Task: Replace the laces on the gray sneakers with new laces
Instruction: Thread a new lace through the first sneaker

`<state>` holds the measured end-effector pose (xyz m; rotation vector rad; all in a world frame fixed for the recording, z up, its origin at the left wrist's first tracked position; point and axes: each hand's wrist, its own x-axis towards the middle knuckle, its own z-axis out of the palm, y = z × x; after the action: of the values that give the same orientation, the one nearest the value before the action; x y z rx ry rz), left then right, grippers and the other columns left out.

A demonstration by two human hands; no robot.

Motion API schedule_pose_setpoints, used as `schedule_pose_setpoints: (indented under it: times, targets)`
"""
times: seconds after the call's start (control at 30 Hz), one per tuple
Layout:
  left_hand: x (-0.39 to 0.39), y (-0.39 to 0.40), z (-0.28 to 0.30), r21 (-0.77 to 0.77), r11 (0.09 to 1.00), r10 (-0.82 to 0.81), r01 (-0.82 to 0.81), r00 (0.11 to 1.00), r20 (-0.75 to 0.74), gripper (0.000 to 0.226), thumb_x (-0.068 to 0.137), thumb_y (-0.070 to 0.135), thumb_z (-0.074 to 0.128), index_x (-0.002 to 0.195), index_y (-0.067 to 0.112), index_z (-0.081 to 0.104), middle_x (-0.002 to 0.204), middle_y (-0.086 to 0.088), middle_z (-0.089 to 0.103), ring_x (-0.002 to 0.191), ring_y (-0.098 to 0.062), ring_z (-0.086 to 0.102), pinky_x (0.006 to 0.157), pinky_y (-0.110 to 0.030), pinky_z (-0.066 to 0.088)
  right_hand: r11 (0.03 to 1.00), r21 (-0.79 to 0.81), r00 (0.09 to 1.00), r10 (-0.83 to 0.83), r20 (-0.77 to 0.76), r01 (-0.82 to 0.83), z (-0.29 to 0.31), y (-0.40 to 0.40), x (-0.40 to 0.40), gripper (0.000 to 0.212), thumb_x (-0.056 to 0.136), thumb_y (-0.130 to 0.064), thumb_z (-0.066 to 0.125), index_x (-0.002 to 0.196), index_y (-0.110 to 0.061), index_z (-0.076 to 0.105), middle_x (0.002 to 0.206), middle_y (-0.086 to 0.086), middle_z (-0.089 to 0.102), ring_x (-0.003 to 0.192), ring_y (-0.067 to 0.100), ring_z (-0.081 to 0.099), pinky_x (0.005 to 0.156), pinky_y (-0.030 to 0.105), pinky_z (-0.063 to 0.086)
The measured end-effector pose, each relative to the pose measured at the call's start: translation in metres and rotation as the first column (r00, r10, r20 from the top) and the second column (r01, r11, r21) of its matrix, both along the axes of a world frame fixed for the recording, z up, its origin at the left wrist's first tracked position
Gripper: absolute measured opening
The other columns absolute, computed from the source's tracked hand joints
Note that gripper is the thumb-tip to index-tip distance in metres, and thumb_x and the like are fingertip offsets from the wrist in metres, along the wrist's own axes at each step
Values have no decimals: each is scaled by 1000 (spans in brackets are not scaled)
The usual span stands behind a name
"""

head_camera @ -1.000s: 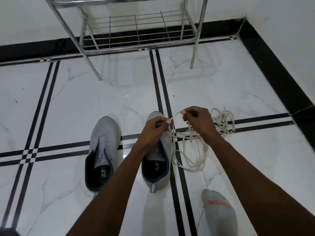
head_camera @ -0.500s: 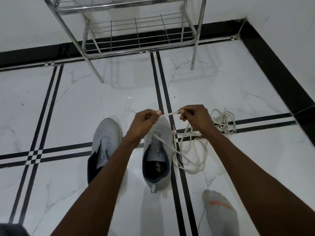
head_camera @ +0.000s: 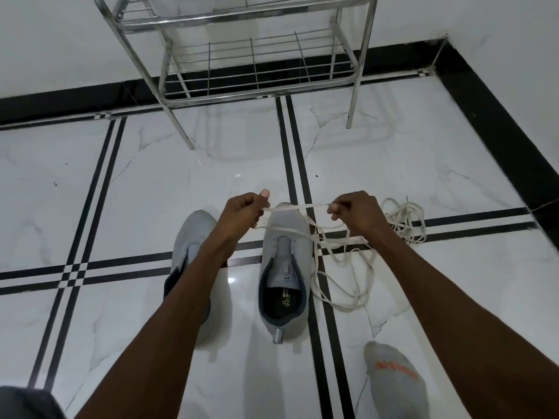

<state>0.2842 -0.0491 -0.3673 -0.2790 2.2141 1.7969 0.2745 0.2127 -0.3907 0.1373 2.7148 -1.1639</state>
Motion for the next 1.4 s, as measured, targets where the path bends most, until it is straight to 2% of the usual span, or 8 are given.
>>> schedule_pose_setpoints:
  times: [0.17,0.37,0.6,0.73,0.93,1.13,1.23,1.4]
  targets:
    - [2,11,-4,-13,990,-142,141,989,-37,20,106,21,53,109,12,70,70,5,63,62,0,54,61,-17,42,954,-177,970,234,-63,-242,5,-28,5,39,97,-32,64,132,-16,65,131,3,66,120,13,62,104,26,44]
    - [-2,12,-6,-75,991,-118,115,992,-41,20,103,27,58,111,13,70,66,11,63,59,2,54,60,-12,42,982,-186,999,39,-10,-40,3,-18,2,18,95,-16,64,86,-17,79,73,-2,73,69,8,67,67,25,53]
    - [1,9,-9,-137,977,-174,165,983,-56,13,102,21,61,106,14,71,70,3,69,67,0,60,71,-21,43,978,-36,977,208,40,-206,2,-10,8,51,91,-31,73,137,-13,60,143,4,57,132,17,52,110,32,40]
    - [0,25,-4,-98,979,-184,177,980,-76,14,99,26,65,102,12,66,71,1,70,66,-5,61,68,-21,44,922,-285,965,255,-59,-261,15,-45,13,19,96,-20,66,112,-18,75,89,-2,77,78,0,70,70,14,50]
    - [7,-10,-19,-177,982,-90,73,992,-92,15,97,28,69,96,13,73,76,-2,74,65,-6,60,68,-21,47,999,-20,999,43,29,-42,0,-4,2,16,95,-14,64,88,-10,78,78,5,75,62,9,60,45,12,44]
    - [17,-2,-25,-159,987,-52,36,993,-101,10,98,14,65,96,9,74,85,-8,77,73,-10,69,70,-22,53,968,193,984,142,111,-161,-20,-5,5,29,86,-24,77,114,-15,74,129,9,66,120,24,60,100,31,43]
    - [20,11,-24,-191,975,-142,116,982,-127,15,101,7,58,107,6,72,90,-8,78,77,-11,73,74,-19,55,960,-121,967,253,-17,-253,-6,-33,12,55,87,-33,77,137,-18,60,137,5,62,127,16,58,111,35,42]
    - [24,18,-23,-168,983,-90,67,988,-129,15,100,14,63,108,3,57,86,-12,77,69,-11,72,61,-16,51,897,-348,962,254,-104,-274,-1,-65,16,14,88,-26,76,100,-22,81,85,-7,78,80,7,73,79,26,58]
